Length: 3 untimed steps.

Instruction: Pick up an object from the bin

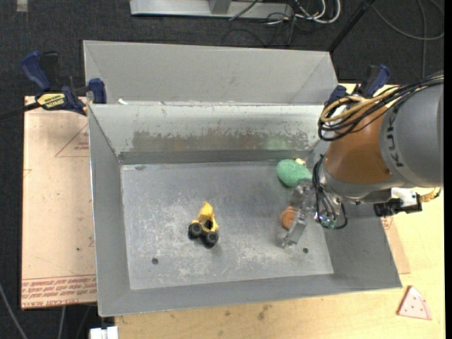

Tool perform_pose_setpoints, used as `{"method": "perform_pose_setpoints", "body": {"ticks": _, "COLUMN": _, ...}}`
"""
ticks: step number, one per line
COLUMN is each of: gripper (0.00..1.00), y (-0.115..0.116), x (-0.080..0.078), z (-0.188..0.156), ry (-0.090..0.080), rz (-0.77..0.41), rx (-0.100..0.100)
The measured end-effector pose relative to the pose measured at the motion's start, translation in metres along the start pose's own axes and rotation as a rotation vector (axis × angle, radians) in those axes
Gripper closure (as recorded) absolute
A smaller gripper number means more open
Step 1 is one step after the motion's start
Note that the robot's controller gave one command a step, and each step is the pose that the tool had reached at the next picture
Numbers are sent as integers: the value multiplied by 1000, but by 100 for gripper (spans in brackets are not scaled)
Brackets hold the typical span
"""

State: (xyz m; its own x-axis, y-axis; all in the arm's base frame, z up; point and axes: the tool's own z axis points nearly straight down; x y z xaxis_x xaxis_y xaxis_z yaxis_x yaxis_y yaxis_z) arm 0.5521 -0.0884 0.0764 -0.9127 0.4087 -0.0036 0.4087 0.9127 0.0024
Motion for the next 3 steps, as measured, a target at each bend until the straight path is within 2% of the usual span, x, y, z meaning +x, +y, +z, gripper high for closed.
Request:
{"method": "perform_pose_setpoints", "body": {"ticks": 1, "gripper": 100, "y": 0, "x": -8, "z": 22, "ry": -16, "rz": -73, "rx": -6}}
{"method": "perform_pose_setpoints", "body": {"ticks": 2, "gripper": 100, "y": -1, "x": -8, "z": 21, "ry": -16, "rz": -82, "rx": -5}}
{"method": "perform_pose_setpoints", "body": {"ticks": 3, "gripper": 100, "y": -1, "x": -6, "z": 16, "ry": -6, "rz": -86, "rx": -1}}
